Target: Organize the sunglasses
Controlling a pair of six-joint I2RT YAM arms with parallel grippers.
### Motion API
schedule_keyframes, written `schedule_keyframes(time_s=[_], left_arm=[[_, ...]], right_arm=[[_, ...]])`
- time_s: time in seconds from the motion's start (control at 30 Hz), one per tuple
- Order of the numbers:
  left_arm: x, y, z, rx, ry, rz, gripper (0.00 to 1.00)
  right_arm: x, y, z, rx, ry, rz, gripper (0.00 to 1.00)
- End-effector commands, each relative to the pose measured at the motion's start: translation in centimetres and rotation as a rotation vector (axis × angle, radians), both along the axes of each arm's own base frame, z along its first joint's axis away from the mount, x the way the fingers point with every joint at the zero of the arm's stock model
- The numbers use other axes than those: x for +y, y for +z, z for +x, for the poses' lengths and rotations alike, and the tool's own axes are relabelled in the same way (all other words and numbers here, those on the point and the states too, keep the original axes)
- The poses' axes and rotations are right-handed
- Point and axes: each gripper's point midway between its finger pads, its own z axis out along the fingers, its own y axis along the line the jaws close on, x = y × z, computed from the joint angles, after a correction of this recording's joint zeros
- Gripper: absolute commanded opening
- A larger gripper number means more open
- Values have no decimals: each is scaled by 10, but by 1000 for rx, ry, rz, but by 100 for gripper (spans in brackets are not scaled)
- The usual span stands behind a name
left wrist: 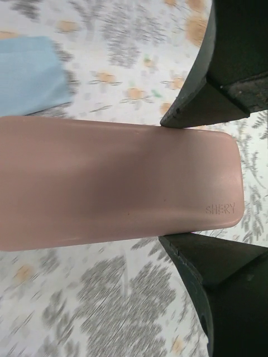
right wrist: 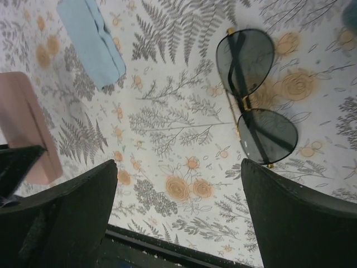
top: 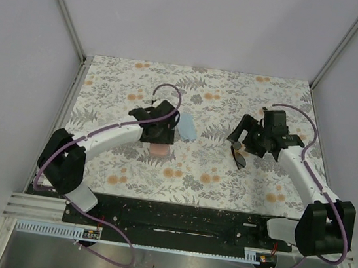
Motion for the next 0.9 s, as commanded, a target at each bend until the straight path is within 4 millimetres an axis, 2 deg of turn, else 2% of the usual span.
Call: schedule_keyframes(time_s=[0.0, 0.17, 0.27, 0.3, 0.43, 0.53, 0.7, 0.8, 0.87], left_arm=[[-28, -16, -34, -3, -51, -30, 62], [-62, -44, -56, 39, -106, -128, 62], [-71, -51, -59, 52, -118, -145, 66], [-73, -51, -58, 51, -125, -154, 69], [-84, -33, -57, 19, -161, -220, 98], [-84, -21, -54, 7, -162, -246, 99], [-62, 2, -51, -17, -133, -326, 99], [-30, 24, -45, -94, -66, -416, 99], [-5, 32, -45, -140, -8, -444, 99]], right_arm=[[20, 2, -15, -34, 87, -43, 99], [30, -8, -30, -14, 110, -59, 99], [34, -14, -39, -3, 122, -62, 99], [37, -15, -41, 1, 129, -63, 99], [45, -24, -52, 27, 153, -81, 99], [52, -31, -59, 48, 163, -96, 99], [71, -35, -66, 59, 173, -97, 99], [82, -36, -63, 58, 127, -130, 99], [95, -37, -64, 59, 110, -137, 99]])
